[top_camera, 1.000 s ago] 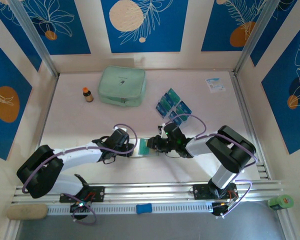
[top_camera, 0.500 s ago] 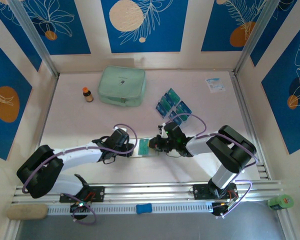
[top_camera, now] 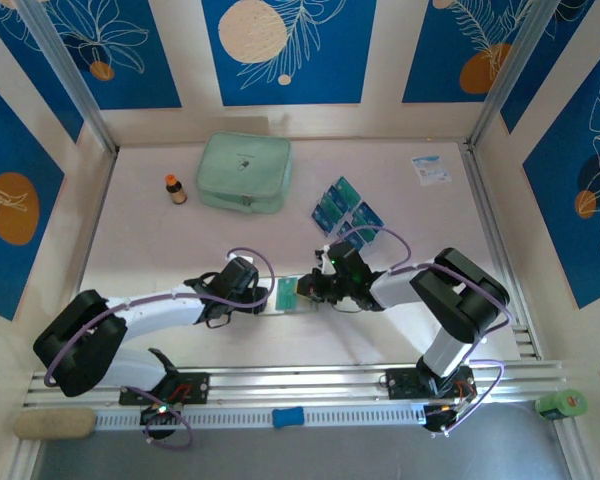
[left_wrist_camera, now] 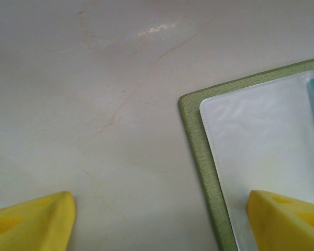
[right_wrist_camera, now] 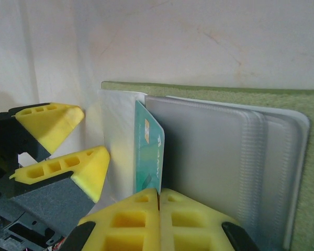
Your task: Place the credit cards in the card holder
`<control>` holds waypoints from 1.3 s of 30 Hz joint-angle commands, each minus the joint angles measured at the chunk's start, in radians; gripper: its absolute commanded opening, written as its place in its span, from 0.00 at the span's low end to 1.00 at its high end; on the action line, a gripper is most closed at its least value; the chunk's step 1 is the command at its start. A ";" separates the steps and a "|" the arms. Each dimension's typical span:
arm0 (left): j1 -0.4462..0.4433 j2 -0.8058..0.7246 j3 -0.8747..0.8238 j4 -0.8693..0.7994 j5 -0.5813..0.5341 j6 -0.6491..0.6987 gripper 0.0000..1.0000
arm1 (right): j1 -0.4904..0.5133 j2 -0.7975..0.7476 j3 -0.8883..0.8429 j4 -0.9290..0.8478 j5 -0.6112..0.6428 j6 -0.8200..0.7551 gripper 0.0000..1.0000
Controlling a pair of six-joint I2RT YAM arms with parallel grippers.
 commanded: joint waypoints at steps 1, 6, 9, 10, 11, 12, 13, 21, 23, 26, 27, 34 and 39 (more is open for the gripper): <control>0.008 -0.013 -0.013 -0.012 -0.012 0.011 0.85 | -0.004 0.029 0.029 -0.052 -0.037 -0.028 0.00; 0.008 -0.013 -0.016 -0.011 -0.011 0.012 0.85 | -0.005 0.053 0.051 -0.072 -0.054 -0.030 0.00; 0.009 -0.013 -0.015 -0.009 -0.011 0.012 0.85 | 0.002 0.073 0.075 -0.103 -0.067 -0.040 0.00; 0.008 -0.014 -0.015 -0.009 -0.011 0.011 0.85 | 0.005 0.080 0.082 -0.111 -0.072 -0.046 0.00; 0.008 -0.014 -0.015 -0.008 -0.011 0.012 0.85 | 0.005 0.083 0.087 -0.121 -0.076 -0.052 0.00; 0.008 -0.014 -0.015 -0.009 -0.011 0.011 0.85 | 0.006 0.084 0.092 -0.127 -0.080 -0.056 0.00; 0.008 -0.015 -0.015 -0.009 -0.011 0.011 0.85 | 0.005 0.083 0.096 -0.137 -0.086 -0.064 0.00; 0.008 -0.017 -0.019 -0.003 -0.014 0.009 0.85 | -0.013 -0.035 0.157 -0.385 -0.067 -0.191 0.25; 0.008 -0.018 -0.021 0.000 -0.014 0.008 0.85 | -0.013 -0.079 0.179 -0.472 -0.034 -0.230 0.25; 0.008 -0.018 -0.023 0.002 -0.015 0.009 0.85 | -0.009 -0.107 0.224 -0.558 -0.002 -0.272 0.20; 0.009 -0.019 -0.023 0.003 -0.015 0.009 0.85 | -0.004 -0.104 0.240 -0.573 0.002 -0.280 0.18; 0.008 -0.015 -0.024 0.011 -0.014 0.011 0.85 | 0.058 -0.006 0.356 -0.650 0.054 -0.315 0.11; 0.008 -0.018 -0.023 0.012 -0.013 0.013 0.85 | 0.095 0.065 0.413 -0.698 0.114 -0.325 0.08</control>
